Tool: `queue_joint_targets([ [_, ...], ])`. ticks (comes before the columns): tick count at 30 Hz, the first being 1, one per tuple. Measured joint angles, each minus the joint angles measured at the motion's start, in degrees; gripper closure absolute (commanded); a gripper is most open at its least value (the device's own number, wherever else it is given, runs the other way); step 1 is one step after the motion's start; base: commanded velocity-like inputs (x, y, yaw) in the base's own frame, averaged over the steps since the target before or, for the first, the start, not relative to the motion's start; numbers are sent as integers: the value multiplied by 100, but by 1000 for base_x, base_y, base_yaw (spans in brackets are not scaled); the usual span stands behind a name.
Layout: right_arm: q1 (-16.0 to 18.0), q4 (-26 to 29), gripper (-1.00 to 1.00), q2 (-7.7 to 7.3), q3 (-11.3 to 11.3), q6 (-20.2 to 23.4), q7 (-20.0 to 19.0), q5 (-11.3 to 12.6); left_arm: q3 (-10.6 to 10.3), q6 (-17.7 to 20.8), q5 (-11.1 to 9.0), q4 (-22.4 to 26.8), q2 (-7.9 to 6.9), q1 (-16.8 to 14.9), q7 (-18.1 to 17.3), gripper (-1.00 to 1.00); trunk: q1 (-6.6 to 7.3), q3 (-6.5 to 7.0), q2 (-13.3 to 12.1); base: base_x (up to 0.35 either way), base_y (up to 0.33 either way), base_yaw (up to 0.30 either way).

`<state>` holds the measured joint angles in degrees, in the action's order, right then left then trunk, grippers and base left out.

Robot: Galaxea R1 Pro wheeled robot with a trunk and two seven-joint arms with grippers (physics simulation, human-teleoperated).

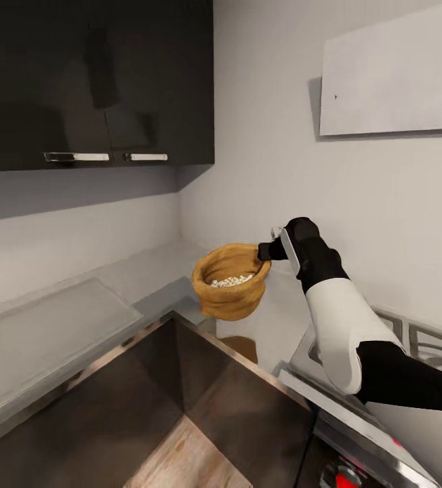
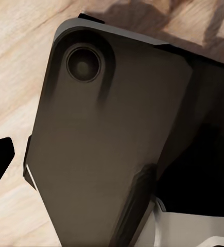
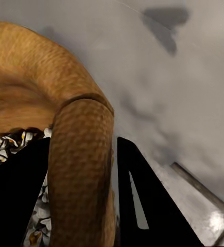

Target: In the kitchen, take the popcorn bag from the countertop, put it into the microwave, and heat it until the popcorn is cooked so the cooked popcorn ends up inside the bag.

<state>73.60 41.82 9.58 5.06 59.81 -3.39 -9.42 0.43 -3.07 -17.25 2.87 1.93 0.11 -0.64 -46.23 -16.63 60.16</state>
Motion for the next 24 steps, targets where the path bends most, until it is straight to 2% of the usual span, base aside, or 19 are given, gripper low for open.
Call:
queue_joint_targets([
  [24,0,-3,100,9,-17,0,-1,0,-8,-2,2,-4,9,3,40,-100,0,0,0,-345,0,0],
])
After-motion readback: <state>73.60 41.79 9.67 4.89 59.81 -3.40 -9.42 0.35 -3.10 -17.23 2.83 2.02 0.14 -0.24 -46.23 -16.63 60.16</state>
